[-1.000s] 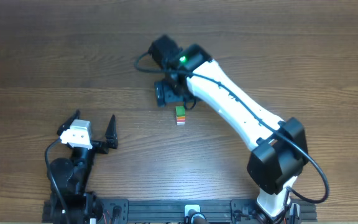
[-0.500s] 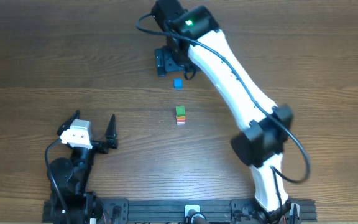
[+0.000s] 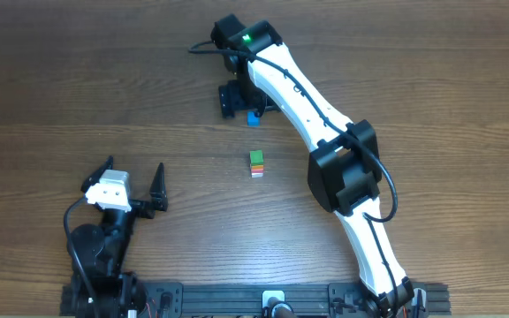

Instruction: Stack Cubes

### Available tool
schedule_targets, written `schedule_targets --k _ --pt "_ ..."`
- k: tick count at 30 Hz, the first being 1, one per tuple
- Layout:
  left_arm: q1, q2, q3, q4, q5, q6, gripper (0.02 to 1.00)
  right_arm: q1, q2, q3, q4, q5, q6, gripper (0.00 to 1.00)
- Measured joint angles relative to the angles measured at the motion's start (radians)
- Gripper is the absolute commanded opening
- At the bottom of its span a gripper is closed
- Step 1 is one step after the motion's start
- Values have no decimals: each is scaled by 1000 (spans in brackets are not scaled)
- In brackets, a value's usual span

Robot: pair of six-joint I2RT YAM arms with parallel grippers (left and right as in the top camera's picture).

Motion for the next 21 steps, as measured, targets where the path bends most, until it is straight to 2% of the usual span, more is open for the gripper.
schedule_targets --k 8,21 --pt "0 0 0 0 0 0 1000 -17 6 -144 134 -32 -10 993" --pt "0 0 0 0 0 0 998 -34 16 -176 175 -50 -10 991"
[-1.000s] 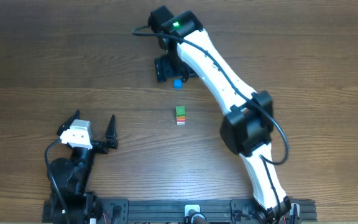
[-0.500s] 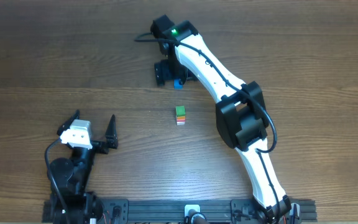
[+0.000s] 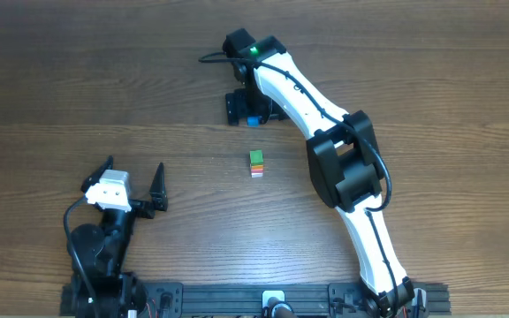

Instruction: Stack Cubes

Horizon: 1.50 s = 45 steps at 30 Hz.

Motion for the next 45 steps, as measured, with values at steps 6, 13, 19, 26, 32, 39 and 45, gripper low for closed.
schedule_targets --k 6,13,19,26,32,39,45 --pt "0 0 0 0 0 0 998 0 15 0 16 0 0 993" --pt "0 0 0 0 0 0 1000 0 21 0 17 0 5 991" --pt "0 0 0 0 0 0 1000 0 27 0 21 0 6 978" --pt "0 0 0 0 0 0 1000 0 48 0 29 2 13 928" --pt "0 0 0 0 0 0 1000 0 48 0 35 8 38 818" --pt "0 0 0 0 0 0 1000 0 48 0 36 11 57 682" --pt "0 0 0 0 0 0 1000 0 48 0 36 11 61 562"
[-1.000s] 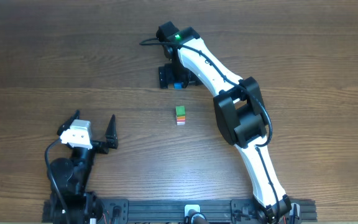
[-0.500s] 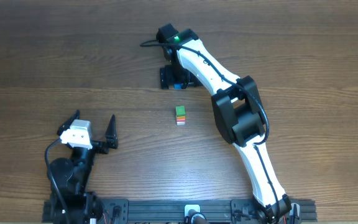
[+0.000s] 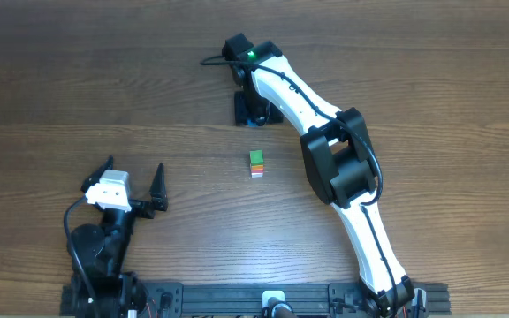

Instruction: Stack Cubes

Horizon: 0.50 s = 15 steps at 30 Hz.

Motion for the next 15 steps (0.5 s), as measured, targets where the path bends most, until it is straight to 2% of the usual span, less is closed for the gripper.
schedule_targets --k 15 --pt "0 0 0 0 0 0 1000 0 0 0 6 0 0 259"
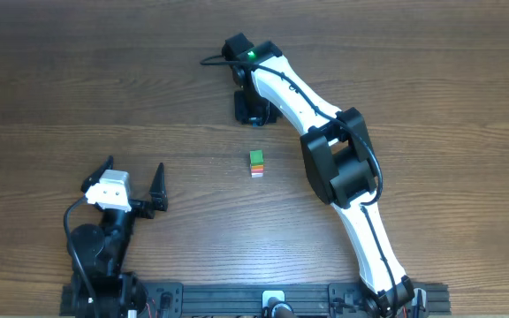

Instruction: Stack Cubes

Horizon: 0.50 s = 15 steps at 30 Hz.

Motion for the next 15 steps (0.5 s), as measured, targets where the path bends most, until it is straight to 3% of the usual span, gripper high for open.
schedule_targets --k 15 --pt "0 0 0 0 0 0 1000 0 0 0 -4 0 3 205"
